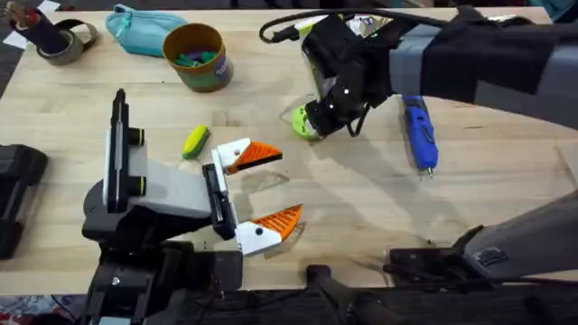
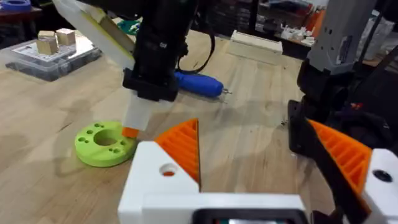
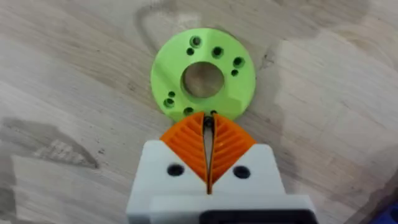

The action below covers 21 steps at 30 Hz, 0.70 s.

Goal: Pick up the gripper from the table and insert it into the empty holder that is missing its gripper. Then pick up a screw, insert it into the mounting hole, and use the screwdriver to tighten it. Finally, clean up the table by picking up the vegetable and placing it into the bucket.

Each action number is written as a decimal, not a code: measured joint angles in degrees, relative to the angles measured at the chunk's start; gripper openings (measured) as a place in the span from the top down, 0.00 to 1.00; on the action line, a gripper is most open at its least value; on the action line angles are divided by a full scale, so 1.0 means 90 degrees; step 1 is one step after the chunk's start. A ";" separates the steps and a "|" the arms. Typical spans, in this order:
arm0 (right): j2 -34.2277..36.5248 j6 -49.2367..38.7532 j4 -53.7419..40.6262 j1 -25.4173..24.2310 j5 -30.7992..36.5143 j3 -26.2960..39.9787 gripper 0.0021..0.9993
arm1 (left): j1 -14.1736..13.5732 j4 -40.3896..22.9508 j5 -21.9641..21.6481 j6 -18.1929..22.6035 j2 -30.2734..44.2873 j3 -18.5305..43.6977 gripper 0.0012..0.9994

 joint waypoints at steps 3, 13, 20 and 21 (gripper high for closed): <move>-0.0016 -0.0002 -0.0071 0.0000 0.0000 0.0004 1.00 | 0.0000 0.0002 0.0000 0.0000 0.0000 0.0000 0.01; -0.0985 -0.0135 -0.1639 0.0000 0.0002 0.1156 1.00 | 0.0000 0.0000 0.0000 0.0000 0.0000 0.0000 0.01; -0.1420 -0.0419 -0.3000 0.0008 -0.0010 0.2733 1.00 | 0.0000 0.0002 0.0000 0.0000 0.0000 0.0000 0.01; -0.1420 -0.0468 -0.3124 0.0021 -0.0018 0.2897 1.00 | 0.0000 0.0000 0.0000 -0.0002 0.0000 0.0000 0.01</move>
